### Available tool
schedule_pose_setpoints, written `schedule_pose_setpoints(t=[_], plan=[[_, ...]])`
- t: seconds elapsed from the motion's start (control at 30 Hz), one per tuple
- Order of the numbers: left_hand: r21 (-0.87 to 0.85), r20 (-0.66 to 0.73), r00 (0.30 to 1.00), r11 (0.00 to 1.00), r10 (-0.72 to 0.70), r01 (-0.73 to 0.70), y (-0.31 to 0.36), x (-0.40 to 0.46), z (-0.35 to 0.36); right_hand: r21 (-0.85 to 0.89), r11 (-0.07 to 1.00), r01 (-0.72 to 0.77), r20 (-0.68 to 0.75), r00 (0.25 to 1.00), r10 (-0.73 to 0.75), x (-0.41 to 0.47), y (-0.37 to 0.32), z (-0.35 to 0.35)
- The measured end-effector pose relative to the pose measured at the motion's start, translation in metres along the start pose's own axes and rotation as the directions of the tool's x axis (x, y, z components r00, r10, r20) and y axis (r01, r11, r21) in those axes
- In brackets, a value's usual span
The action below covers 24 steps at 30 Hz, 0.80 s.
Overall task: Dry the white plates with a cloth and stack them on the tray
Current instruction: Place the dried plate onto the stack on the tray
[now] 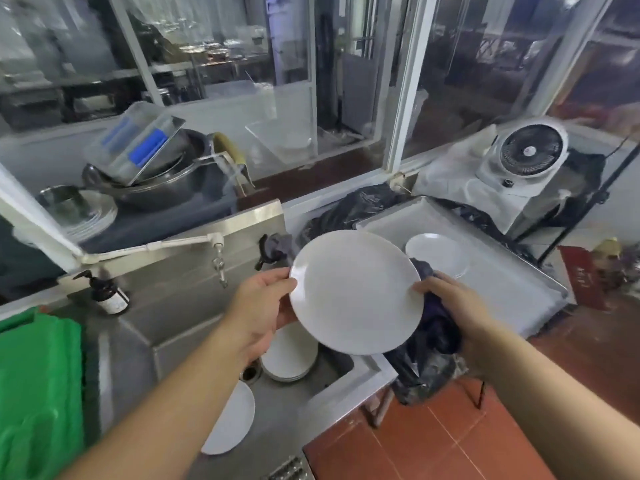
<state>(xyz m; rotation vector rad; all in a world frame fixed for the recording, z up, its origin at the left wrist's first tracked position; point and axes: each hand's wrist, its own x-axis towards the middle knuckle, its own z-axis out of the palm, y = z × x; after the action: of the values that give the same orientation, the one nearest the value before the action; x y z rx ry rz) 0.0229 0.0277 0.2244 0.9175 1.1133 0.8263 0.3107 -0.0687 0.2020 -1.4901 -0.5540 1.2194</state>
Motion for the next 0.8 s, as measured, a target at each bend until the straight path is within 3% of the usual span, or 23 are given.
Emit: schedule_pose_setpoints(t=[0.4,0.8], plan=[[0.066,0.097,0.987,0.99,-0.131,0.125,-0.077,0.013,0.209,0.072,0.997,-0.01,-0.268,0.963,0.029,-0.009,0.01,-0.219],[0.152,0.16,0.955,0.962,-0.251,0.228,-0.106,0.092,0.305,-0.026,0.996,-0.086,-0.419,0.905,0.067,0.066,0.014,-0.306]])
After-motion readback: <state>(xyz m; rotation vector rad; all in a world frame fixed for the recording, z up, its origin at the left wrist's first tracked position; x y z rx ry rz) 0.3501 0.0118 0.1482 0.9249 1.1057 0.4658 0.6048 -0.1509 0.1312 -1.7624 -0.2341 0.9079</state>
